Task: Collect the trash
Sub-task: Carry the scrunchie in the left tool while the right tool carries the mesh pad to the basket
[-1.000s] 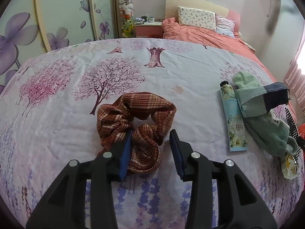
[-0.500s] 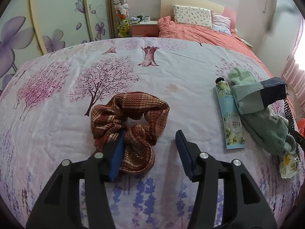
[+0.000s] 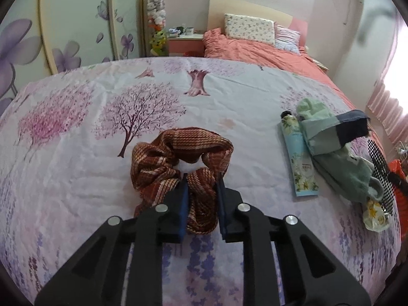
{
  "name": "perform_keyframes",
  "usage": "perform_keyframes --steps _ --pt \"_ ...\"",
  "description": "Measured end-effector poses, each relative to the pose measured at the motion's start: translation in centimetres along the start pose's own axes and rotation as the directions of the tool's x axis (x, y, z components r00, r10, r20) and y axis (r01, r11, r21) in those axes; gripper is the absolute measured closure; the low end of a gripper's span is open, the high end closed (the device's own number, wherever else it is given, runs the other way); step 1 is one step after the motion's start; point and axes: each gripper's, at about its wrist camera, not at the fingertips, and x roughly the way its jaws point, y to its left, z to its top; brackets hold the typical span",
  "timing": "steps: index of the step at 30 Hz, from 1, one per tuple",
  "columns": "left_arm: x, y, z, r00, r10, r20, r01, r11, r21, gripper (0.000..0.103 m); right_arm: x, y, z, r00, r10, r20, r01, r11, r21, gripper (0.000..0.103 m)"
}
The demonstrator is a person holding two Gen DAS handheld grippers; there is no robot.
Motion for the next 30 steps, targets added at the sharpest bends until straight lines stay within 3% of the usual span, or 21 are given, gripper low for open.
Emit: perform_keyframes --steps 11,18,30 --pt "-4.2 -2.7 0.9 0.997 -0.049 0.06 0.047 0.998 0.041 0.085 -3.6 -0.6 1.1 0.996 0.036 0.078 -0.036 0.999 0.005 0.098" --pt "-7.2 -5.5 1.3 0.988 -0.12 0.1 0.113 0.991 0.074 0.085 -6.2 -1.4 1.9 0.989 0.049 0.137 -0.05 0.999 0.007 0.098" --pt "-11.5 -12.8 1.6 0.948 -0.293 0.127 0.274 0.95 0.149 0.085 -10.2 -3.8 1.8 0.972 0.052 0.231 -0.061 0.998 0.032 0.098"
